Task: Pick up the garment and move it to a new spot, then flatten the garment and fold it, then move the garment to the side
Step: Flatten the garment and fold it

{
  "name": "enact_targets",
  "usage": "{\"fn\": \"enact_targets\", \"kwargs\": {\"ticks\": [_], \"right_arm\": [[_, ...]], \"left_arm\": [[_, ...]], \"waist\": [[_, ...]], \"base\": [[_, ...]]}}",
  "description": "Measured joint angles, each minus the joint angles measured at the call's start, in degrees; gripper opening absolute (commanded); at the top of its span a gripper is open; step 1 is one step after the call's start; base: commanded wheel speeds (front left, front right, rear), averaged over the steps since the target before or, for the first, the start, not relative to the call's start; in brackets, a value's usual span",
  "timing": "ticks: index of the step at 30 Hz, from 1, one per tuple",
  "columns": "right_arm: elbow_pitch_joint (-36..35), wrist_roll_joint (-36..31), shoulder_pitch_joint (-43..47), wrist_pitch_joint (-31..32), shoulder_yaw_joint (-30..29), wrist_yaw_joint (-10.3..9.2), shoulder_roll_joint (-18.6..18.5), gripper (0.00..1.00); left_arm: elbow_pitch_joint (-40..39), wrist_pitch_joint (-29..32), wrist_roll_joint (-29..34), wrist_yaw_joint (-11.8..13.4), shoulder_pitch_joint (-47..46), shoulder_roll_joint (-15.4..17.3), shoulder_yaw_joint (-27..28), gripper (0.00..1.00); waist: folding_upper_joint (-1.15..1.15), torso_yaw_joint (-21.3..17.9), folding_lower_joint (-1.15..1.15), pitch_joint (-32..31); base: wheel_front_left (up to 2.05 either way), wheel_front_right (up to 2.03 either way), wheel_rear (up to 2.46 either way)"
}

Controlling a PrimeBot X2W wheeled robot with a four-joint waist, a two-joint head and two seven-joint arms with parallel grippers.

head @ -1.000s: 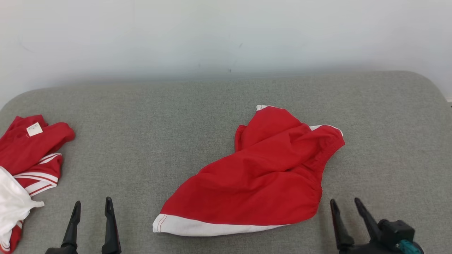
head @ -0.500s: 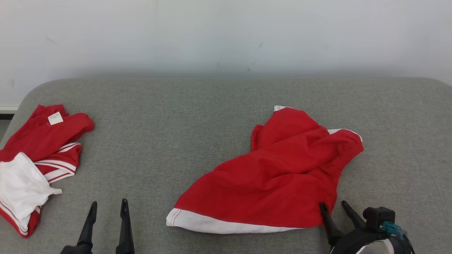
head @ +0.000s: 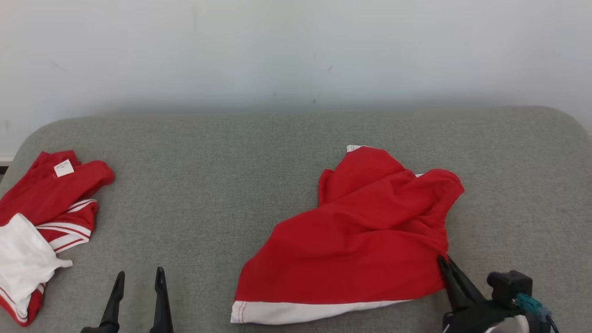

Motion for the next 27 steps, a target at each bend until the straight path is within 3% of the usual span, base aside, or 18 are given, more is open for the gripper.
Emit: {"fn": "enact_targets", "kwargs": {"ticks": [8,16,22,27], "right_arm": [[-10.98,-1.55,8.77,1.89,-2.61,0.00,-3.19,0.00],[-16.18,-3.68,7.64,6.50,-3.57,0.00,-2.56,0.00],[-12.71,-5.52,1.13,10.02,-2.12,0.00,-1.87,0.00],[-3.93,-5.97,-6.00,10.67,-0.64,0.00,-1.47,0.00]], "left_arm": [[0.16,0.00,-1.04,0.49,0.08,-0.09,-0.86,1.00],[0.73,-0.01,-1.66,0.99,-0.18,-0.09,-2.83,1.00],[1.35,-0.01,-2.32,1.11,-1.99,-0.10,-5.02,1.00],[2.20,0.00,-3.44,1.52,-3.13,-0.11,-7.20,1.00]], "waist": [[0.00,-2.17,0.00,-0.48],[0.00,-0.74,0.00,-0.38],[0.00,2.28,0.00,-0.04],[0.00,5.27,0.00,0.61]], "base": [[0.00,0.00,0.00],[0.00,0.00,0.00],[0.00,0.00,0.00],[0.00,0.00,0.00]]}}
